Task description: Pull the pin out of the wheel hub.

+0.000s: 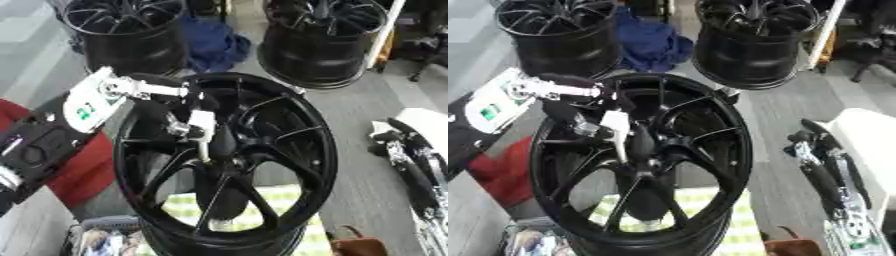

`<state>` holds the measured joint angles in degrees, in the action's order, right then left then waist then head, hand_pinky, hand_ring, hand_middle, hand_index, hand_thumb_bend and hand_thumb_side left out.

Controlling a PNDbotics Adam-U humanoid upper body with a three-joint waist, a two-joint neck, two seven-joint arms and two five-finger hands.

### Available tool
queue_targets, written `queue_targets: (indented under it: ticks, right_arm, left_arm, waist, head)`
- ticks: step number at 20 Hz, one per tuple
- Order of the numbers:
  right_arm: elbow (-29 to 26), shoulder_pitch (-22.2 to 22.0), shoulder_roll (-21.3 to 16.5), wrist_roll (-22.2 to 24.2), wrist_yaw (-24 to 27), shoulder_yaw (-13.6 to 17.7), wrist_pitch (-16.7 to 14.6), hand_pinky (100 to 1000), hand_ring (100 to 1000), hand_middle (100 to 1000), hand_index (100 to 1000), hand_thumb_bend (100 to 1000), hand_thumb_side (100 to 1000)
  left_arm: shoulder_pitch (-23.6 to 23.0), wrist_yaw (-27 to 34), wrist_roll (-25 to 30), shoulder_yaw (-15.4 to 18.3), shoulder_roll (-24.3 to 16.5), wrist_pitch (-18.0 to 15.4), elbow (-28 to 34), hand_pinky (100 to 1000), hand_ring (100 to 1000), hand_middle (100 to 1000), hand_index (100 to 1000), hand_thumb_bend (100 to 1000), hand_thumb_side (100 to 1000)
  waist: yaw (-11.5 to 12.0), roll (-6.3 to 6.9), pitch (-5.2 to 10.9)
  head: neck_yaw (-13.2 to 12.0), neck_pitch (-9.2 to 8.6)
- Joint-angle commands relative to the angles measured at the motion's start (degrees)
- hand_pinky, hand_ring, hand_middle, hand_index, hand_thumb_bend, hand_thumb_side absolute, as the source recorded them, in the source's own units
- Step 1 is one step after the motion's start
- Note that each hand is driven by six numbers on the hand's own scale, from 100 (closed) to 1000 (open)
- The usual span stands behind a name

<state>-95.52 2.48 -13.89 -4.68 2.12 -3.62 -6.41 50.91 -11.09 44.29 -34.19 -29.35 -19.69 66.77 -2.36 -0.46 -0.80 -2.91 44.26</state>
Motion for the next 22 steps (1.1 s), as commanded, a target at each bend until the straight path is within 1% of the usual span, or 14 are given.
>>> queue_targets:
  ticks: [1, 2, 5, 6, 13, 16, 17, 18, 22]
  right_arm:
    - [-0.60, 0.60, -0.84, 0.05, -0.17, 0.03, -0.06, 710, 610, 633, 885, 100, 586]
    - [-0.59, 0.59, -0.83, 0.05, -0.17, 0.03, -0.06, 710, 609, 633, 885, 100, 586]
    - [-0.59, 0.58, -0.81, 0.02, -0.17, 0.05, -0.05, 710, 609, 632, 885, 100, 586]
    - [-0.59, 0.58, -0.81, 0.01, -0.17, 0.06, -0.04, 710, 609, 632, 885, 100, 587]
    - [-0.58, 0.55, -0.78, -0.03, -0.14, 0.08, -0.01, 709, 609, 632, 885, 100, 588]
    - [-0.56, 0.54, -0.77, -0.03, -0.12, 0.08, 0.00, 709, 609, 632, 885, 100, 590]
    - [-0.55, 0.53, -0.76, -0.05, -0.11, 0.09, 0.01, 709, 609, 632, 885, 100, 591]
    - [-0.55, 0.53, -0.75, -0.06, -0.10, 0.10, 0.01, 709, 609, 632, 885, 100, 592]
    - [-0.52, 0.49, -0.73, -0.11, -0.08, 0.14, 0.02, 709, 609, 632, 885, 100, 593]
  left_arm:
    - [0.95, -1.43, 7.68, 0.03, -1.66, -8.68, 0.43, 600, 1000, 735, 933, 352, 662]
    - [0.96, -1.80, 7.68, 0.11, -1.64, -8.88, 0.33, 576, 1000, 708, 923, 337, 641]
    - [1.00, -2.60, 7.68, 0.55, -1.55, -9.27, -0.01, 550, 1000, 678, 903, 308, 611]
    - [1.04, -2.71, 7.68, 0.70, -1.52, -9.33, -0.07, 532, 1000, 656, 887, 288, 595]
    - [1.14, -2.55, 7.68, 1.19, -1.43, -9.22, -0.17, 464, 1000, 579, 821, 255, 566]
    - [1.25, -2.25, 7.68, 1.51, -1.44, -8.96, -0.02, 403, 1000, 512, 763, 217, 539]
    - [1.31, -2.08, 7.68, 1.68, -1.44, -8.81, 0.07, 400, 1000, 508, 759, 217, 538]
    - [1.37, -1.84, 7.68, 1.89, -1.43, -8.64, 0.16, 373, 1000, 479, 732, 213, 536]
    - [1.68, -0.35, 7.68, 3.00, -1.46, -7.58, 0.73, 320, 1000, 421, 674, 192, 515]
  waist:
    - [-0.07, 0.07, 0.54]
    - [-0.06, 0.07, 0.55]
    - [-0.06, 0.06, 0.56]
    - [-0.05, 0.05, 0.56]
    - [-0.03, 0.05, 0.56]
    - [-0.04, 0.06, 0.58]
    - [-0.04, 0.06, 0.58]
    - [-0.04, 0.06, 0.59]
    - [-0.01, 0.06, 0.61]
  head:
    - [-0.16, -0.14]
    - [-0.16, -0.14]
    - [-0.18, -0.14]
    - [-0.18, -0.14]
    - [-0.20, -0.14]
    - [-0.19, -0.14]
    - [-0.18, -0.14]
    - [-0.16, -0.14]
    - [-0.12, -0.14]
